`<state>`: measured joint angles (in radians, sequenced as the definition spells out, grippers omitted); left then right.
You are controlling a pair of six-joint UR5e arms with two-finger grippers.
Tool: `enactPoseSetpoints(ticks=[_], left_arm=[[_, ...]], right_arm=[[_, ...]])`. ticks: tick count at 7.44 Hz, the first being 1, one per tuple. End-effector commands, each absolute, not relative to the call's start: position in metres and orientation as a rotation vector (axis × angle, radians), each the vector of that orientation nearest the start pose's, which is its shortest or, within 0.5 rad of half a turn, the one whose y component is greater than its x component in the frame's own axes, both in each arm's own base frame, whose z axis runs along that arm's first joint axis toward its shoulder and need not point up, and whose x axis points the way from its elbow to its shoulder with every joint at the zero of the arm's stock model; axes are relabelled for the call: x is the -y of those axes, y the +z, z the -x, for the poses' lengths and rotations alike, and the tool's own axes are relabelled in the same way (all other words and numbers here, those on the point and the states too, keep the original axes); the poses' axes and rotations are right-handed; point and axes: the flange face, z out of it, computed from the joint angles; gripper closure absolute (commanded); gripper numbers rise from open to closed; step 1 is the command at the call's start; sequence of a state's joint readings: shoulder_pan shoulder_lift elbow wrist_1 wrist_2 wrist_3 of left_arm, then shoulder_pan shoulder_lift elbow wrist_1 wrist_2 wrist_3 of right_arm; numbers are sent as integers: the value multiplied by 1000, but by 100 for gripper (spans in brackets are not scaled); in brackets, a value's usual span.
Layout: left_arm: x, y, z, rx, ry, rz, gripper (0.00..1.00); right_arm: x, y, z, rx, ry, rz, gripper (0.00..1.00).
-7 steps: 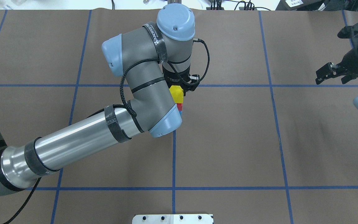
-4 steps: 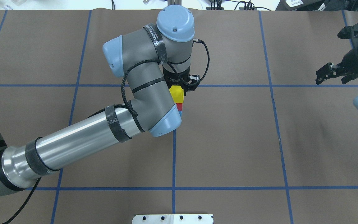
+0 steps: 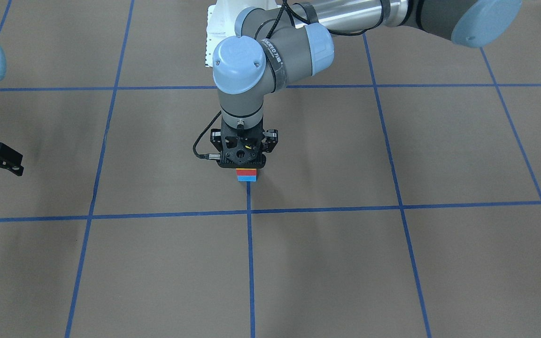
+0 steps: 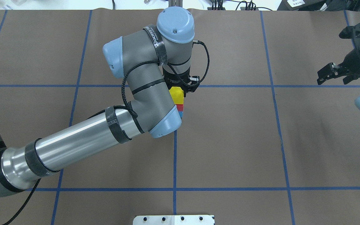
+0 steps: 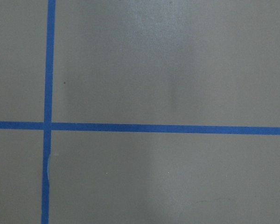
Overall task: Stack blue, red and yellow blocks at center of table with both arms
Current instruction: 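Lower the yellow cube onto the red cube and open the left gripper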
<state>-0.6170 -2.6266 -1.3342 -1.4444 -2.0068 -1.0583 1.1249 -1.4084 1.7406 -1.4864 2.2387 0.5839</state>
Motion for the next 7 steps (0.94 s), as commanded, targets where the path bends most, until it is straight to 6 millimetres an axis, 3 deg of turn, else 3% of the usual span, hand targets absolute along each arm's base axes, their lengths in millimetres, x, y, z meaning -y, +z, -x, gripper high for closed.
enactPoseSetpoints(ticks=[1,3,4,5,7], left_arm=[[521,99,-577,-791,49,-4,100],[520,98,-577,-793,48,-4,100],[520,98,-577,-793,48,-4,54],[520,97,-576,-796,50,-7,1],[518,91,-574,-804,50,-10,0]], right_arm=[[539,485,178,771,-8,-25,0],[539,485,178,771,-8,-25,0],[539,484,179,771,-9,-26,0],[539,484,179,771,-9,-26,0],[540,481,179,773,-9,-29,0]])
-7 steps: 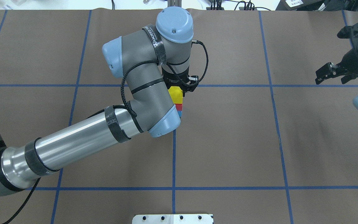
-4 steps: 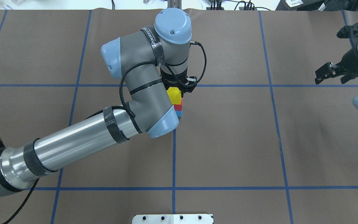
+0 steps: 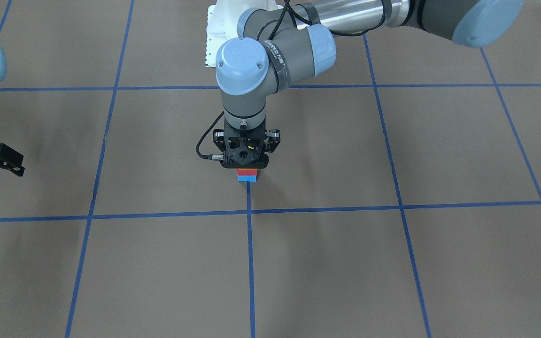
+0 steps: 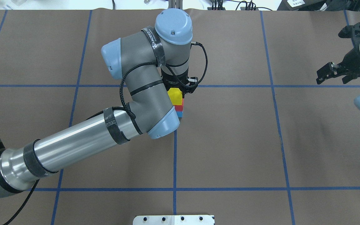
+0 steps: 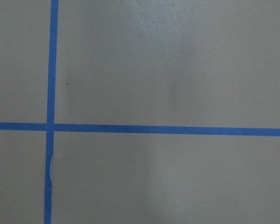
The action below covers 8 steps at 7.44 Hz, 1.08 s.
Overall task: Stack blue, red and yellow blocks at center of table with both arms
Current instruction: 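Lower the yellow cube onto the red cube and open the left gripper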
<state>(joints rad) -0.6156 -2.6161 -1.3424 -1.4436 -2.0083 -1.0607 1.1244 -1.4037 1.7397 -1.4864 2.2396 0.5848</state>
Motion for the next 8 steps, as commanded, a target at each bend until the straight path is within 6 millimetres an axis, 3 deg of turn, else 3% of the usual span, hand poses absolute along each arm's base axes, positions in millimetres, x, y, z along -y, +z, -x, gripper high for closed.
enactPoseSetpoints(ticks=[1,3,4,5,6,7,8], left_arm=[[516,89,-572,-809,39,-7,0],[512,86,-573,-816,27,2,0],[505,74,-562,-845,35,-13,0],[493,73,-544,-854,36,-20,0],[470,81,-505,-852,40,-25,0],[451,117,-449,-856,47,-54,0],[447,172,-385,-825,142,-131,0]], right_arm=[[540,481,179,773,-9,-29,0],[540,481,179,773,-8,-29,0],[540,481,179,776,-8,-27,0],[538,483,179,779,-10,-22,0],[537,483,177,781,-6,-21,0],[526,493,168,776,1,-12,0],[516,506,162,779,-5,-25,0]])
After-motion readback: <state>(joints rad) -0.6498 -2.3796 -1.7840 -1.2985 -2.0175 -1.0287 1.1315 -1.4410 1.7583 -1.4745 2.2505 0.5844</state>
